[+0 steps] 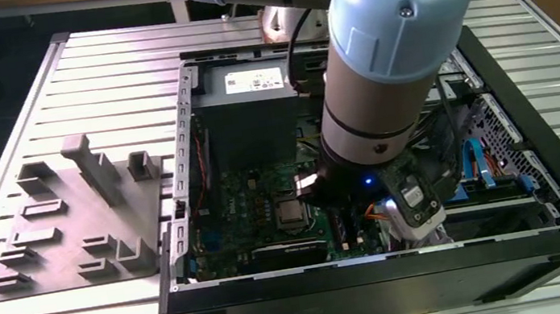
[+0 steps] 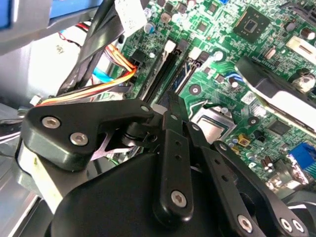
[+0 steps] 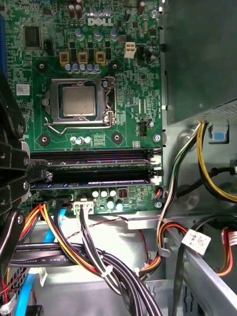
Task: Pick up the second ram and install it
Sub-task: 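Press down the second ram until it locks into place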
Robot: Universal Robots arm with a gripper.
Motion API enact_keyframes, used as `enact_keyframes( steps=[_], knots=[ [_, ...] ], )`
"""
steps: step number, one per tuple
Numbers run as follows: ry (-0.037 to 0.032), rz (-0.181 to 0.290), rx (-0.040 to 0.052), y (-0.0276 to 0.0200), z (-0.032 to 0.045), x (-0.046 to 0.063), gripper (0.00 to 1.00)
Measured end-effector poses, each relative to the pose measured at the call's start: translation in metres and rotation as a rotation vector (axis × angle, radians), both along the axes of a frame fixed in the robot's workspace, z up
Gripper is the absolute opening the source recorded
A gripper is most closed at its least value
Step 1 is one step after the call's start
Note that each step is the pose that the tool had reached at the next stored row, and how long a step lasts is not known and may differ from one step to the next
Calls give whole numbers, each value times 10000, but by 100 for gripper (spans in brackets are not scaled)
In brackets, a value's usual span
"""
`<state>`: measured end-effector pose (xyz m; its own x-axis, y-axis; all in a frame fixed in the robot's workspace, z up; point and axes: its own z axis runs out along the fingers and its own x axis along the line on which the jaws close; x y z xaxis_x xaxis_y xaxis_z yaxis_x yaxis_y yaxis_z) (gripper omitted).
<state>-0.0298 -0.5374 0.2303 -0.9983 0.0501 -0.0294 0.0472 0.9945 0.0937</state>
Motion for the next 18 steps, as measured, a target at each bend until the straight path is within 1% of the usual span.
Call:
enact_keyframes(
  steps=[3, 11, 15, 18],
  knots=[
    [0, -1, 2, -5, -28, 0, 7],
    [0, 0, 0, -6, -31, -5, 7],
    [0, 1, 1, -6, -58, -11, 7],
    [0, 0, -1, -6, -60, -12, 7]
  ],
)
